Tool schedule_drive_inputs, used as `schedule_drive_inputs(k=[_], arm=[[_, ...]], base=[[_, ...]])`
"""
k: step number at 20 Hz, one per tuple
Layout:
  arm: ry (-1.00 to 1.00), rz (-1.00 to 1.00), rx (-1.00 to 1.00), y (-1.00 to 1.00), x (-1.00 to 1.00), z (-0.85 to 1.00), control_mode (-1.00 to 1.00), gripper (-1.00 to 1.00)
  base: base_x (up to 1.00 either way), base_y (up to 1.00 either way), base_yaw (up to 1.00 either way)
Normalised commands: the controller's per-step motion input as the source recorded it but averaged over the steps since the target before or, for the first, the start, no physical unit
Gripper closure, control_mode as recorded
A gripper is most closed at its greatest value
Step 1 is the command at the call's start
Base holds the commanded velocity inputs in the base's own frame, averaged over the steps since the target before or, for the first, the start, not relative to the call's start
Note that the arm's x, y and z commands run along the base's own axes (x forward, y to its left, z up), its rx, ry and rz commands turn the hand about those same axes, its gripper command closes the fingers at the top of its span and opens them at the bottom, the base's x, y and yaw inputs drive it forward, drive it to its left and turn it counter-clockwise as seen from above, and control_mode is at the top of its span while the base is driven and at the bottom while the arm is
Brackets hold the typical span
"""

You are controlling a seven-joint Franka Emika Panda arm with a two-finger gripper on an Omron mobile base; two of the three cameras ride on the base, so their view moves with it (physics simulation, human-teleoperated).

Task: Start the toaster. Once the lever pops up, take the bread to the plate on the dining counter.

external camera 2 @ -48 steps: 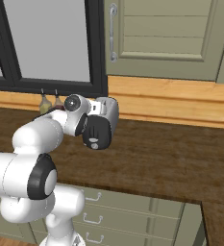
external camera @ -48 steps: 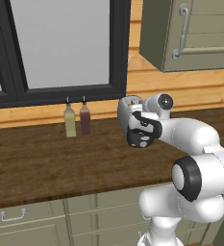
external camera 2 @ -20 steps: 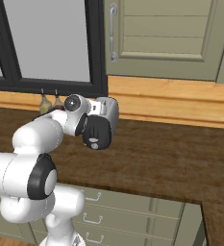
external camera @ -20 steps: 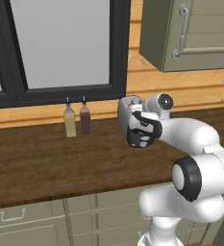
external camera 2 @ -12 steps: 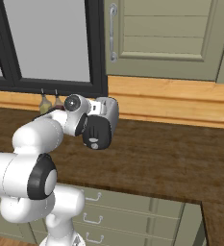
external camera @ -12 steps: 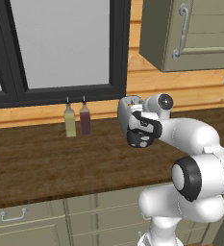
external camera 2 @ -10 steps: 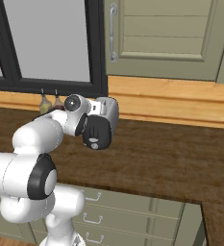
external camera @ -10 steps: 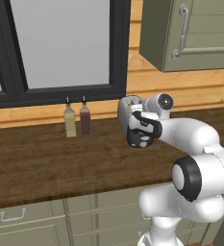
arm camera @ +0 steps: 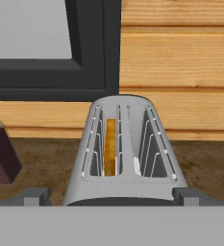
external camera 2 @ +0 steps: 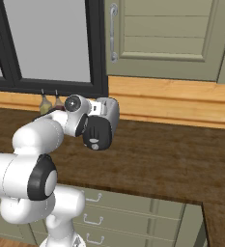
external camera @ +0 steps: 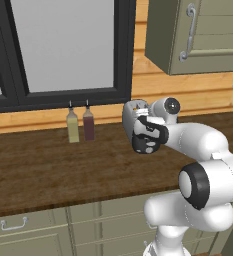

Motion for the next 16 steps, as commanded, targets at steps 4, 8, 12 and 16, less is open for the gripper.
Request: schedule_drive_inputs(k=[4,8,12,16], arm=[[0.00,0.00,0.00,0.00,0.00,0.00,-1.00,-1.00],[0.00,0.00,0.00,0.00,0.00,0.00,-1.00,-1.00],[0.00,0.00,0.00,0.00,0.00,0.00,-1.00,-1.00],[0.00,0.00,0.00,0.00,0.00,0.00,-1.00,-1.00]], base=[[0.00,0.00,0.00],[0.00,0.00,0.00],[0.00,0.00,0.00],[0.00,0.00,0.00]])
